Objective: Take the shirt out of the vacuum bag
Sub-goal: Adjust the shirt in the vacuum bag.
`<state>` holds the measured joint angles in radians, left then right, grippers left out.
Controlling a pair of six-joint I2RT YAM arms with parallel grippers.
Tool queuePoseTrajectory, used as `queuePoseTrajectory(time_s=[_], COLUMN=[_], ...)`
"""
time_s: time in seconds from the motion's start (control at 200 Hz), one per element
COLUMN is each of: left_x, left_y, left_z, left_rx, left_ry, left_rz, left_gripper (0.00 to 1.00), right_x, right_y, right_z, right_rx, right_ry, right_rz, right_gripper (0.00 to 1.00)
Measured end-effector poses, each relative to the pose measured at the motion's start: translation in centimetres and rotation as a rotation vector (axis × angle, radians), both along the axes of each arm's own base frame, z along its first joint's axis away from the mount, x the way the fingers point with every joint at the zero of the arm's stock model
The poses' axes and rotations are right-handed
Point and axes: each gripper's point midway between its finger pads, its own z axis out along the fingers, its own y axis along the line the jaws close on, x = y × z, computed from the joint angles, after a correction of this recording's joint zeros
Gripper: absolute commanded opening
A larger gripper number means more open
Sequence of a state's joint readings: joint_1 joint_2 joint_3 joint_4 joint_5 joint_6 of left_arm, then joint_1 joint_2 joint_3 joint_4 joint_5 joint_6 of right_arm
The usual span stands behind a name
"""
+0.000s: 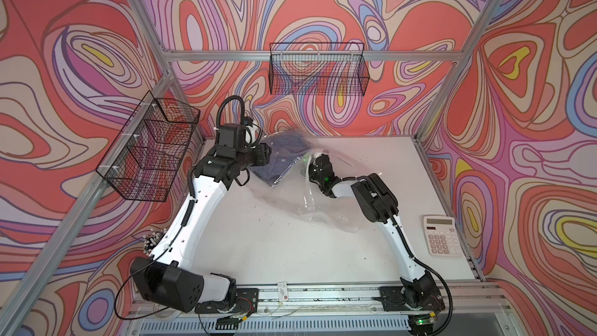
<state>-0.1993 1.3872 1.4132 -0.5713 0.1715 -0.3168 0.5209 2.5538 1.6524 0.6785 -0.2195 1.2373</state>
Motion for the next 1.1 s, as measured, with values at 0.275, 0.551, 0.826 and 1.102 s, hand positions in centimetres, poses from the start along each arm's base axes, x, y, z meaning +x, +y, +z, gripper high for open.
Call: queuePoseTrajectory(time_s=[0.275,0.551,0.826,1.102], left_x=[3.8,9.1,13.2,13.5], left_y=[3.2,8.4,9.9,11.1], left_z=[-9.3,-15.7,-22.7,-23.7], left_rx=[-0.052,-0.098,-0.09,-0.048], left_ry=[0.172,0.241,0.382,0.443], left_rz=[0.165,0.352,0.432,0.484], left_gripper=[0.49,0.0,0.0,0.0], right_x=[-1.0,-2.9,-5.0,-5.7], right_y=[-2.0,-3.7,-4.7,-4.9], right_z=[-0.6,-0.8,-0.7,-1.2], right_rx=[-0.068,-0.164,-0.257,-0.3], right_ry=[0.036,0.075,0.115,0.133], right_rz=[0.034,0.101,0.176,0.237], right_gripper=[0.0,0.0,0.0,0.0])
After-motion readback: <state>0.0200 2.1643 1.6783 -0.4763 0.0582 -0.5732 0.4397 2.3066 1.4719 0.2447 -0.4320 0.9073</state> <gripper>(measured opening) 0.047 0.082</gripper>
